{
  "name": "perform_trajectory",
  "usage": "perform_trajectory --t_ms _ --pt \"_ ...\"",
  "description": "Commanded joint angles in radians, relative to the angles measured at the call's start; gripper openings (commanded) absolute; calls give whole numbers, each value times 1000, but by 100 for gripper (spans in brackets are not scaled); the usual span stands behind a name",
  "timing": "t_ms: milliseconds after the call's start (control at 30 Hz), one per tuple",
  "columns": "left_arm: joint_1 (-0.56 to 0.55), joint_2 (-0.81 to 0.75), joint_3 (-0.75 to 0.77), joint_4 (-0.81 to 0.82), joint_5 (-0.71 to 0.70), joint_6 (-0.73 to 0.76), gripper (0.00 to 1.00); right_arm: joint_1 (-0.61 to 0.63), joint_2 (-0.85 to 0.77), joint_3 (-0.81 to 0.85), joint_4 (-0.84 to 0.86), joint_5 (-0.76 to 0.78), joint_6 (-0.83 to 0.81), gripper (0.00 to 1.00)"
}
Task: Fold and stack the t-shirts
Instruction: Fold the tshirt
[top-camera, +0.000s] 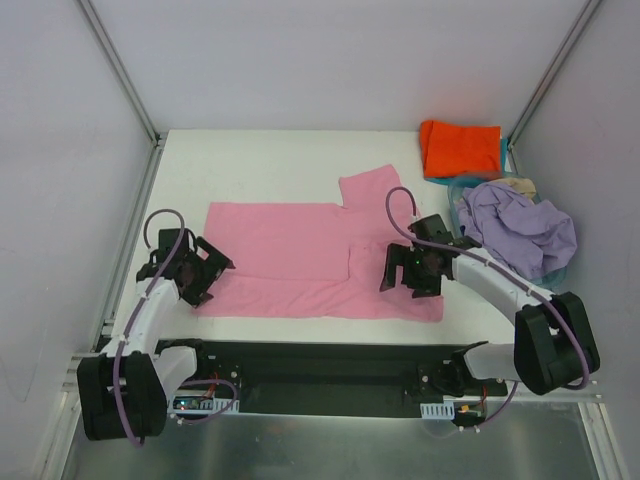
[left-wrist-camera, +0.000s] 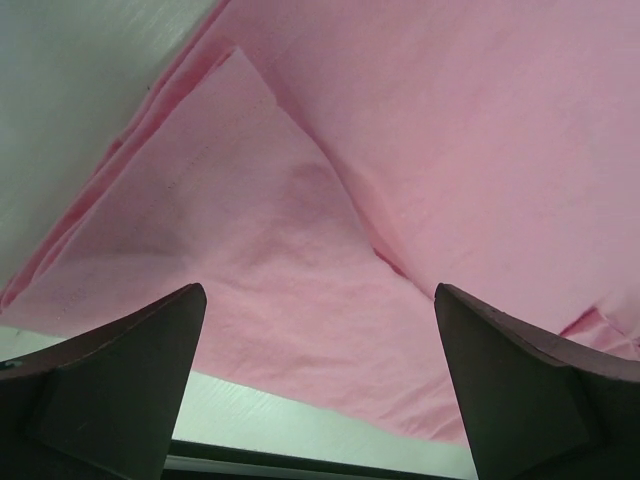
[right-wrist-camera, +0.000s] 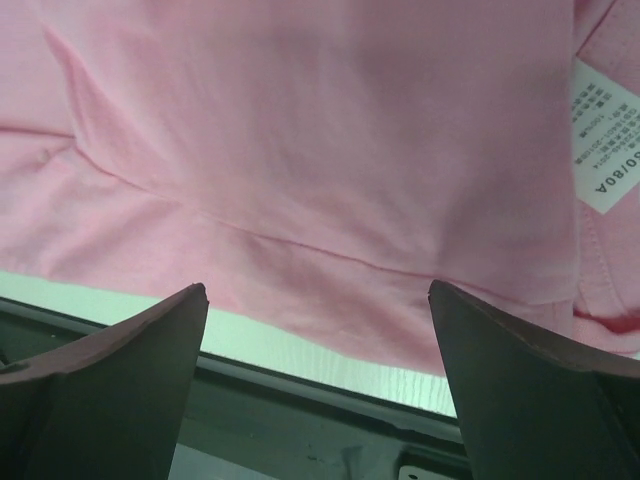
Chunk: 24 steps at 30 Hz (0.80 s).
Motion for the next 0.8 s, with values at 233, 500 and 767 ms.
perform_trajectory --t_ms 233,500,767 --pt "-4 56 213 -26 -101 71 99 4 142 235 77 -29 -36 97" --pt "-4 193 349 -24 -135 98 99 -11 406 450 110 16 -131 97" --pt "-2 363 493 -24 -167 105 99 -37 555 698 96 138 -231 97"
